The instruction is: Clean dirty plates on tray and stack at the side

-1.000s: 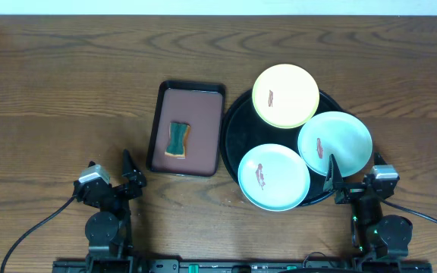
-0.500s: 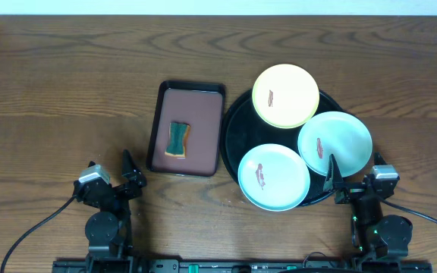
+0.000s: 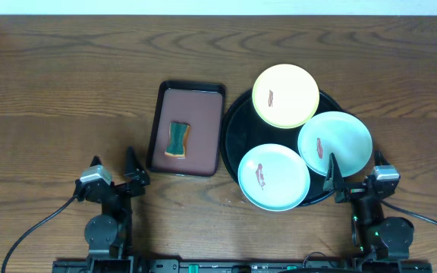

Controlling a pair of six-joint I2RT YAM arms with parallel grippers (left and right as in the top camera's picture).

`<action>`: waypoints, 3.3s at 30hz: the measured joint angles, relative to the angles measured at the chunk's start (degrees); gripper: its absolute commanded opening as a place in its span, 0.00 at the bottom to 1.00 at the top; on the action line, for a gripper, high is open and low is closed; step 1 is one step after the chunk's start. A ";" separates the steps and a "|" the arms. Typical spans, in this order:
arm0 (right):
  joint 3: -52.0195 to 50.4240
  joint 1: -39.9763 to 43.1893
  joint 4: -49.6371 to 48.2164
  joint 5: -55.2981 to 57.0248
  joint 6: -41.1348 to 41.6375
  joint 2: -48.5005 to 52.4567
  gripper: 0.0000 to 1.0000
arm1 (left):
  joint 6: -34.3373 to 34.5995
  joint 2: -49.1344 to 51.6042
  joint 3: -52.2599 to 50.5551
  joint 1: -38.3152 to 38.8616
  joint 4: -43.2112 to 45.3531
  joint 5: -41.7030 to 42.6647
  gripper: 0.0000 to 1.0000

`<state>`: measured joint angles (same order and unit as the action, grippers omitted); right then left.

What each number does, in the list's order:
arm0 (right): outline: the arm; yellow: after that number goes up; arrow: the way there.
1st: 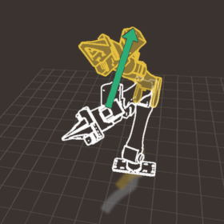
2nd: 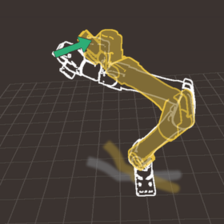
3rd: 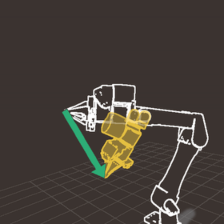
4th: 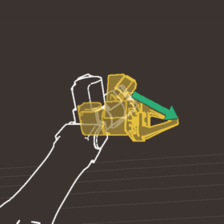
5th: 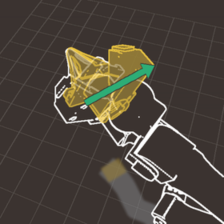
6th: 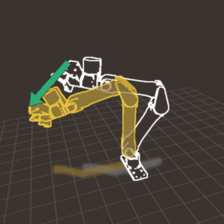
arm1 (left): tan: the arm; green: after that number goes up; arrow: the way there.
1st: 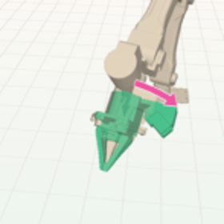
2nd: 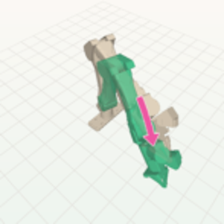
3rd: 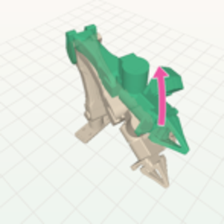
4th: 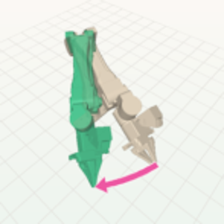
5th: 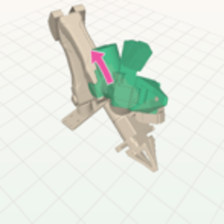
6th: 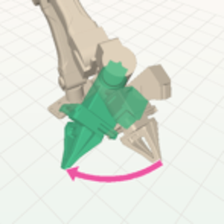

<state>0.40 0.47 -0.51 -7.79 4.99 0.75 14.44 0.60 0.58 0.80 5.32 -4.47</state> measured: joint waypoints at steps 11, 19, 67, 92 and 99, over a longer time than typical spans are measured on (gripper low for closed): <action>10.91 0.00 -0.02 -8.59 0.61 4.94 0.99 | 0.79 10.54 15.80 0.00 -7.58 6.73 0.84; 41.18 0.00 22.97 -10.05 -0.04 30.71 0.99 | 0.79 37.00 48.70 0.00 -31.01 16.39 0.84; 75.80 -3.06 52.06 -20.70 3.37 83.73 0.89 | -4.39 105.92 61.11 13.57 -29.66 7.50 0.07; 75.80 -3.06 51.28 -20.70 3.61 83.73 0.91 | -3.96 98.79 56.24 13.68 -36.70 9.01 0.25; 75.80 -3.06 50.82 -20.70 3.78 83.73 0.91 | -3.74 100.76 56.17 13.66 -35.01 12.04 0.08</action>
<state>76.20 -2.59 50.30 -28.49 8.78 84.49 10.70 101.36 56.75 14.46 -29.69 7.57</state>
